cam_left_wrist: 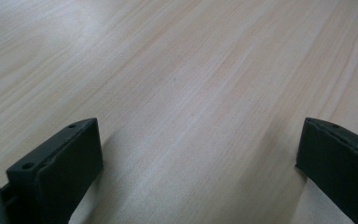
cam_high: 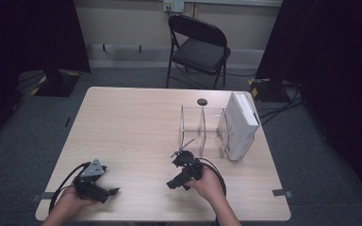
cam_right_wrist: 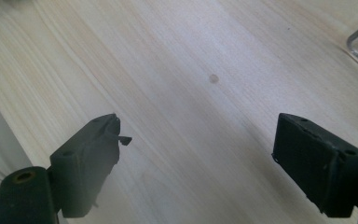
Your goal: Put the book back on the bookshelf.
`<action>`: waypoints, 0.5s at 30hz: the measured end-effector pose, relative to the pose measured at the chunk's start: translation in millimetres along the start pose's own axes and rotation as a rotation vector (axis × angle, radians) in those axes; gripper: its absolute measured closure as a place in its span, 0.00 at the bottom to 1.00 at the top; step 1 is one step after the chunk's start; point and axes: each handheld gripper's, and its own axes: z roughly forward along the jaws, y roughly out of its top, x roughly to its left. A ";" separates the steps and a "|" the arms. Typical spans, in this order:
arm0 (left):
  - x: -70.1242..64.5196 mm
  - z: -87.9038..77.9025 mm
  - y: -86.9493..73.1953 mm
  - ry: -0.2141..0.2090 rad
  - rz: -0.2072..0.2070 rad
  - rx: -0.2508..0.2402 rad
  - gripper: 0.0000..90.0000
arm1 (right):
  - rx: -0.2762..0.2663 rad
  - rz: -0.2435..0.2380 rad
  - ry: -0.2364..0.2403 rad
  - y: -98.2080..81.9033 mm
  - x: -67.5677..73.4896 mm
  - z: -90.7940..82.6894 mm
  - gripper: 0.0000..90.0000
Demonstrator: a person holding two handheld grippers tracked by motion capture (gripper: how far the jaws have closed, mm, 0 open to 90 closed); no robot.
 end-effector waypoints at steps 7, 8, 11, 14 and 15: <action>-0.1 -0.1 -0.1 0.000 -0.001 0.000 0.00 | 0.005 -0.004 0.007 0.2 1.9 9.2 0.15; -0.1 0.0 -0.1 0.000 -0.001 0.000 0.00 | 0.003 -0.005 0.004 0.2 2.3 10.4 0.16; -0.2 0.0 -0.1 0.000 -0.001 0.000 0.00 | -0.001 -0.008 0.001 0.5 2.7 13.8 0.16; -0.1 -0.1 -0.1 0.000 -0.001 0.000 0.00 | -0.001 -0.007 0.008 0.7 3.1 17.3 0.16; -0.1 -0.1 -0.1 0.001 0.000 0.000 0.00 | -0.001 -0.007 0.008 0.8 3.6 18.7 0.16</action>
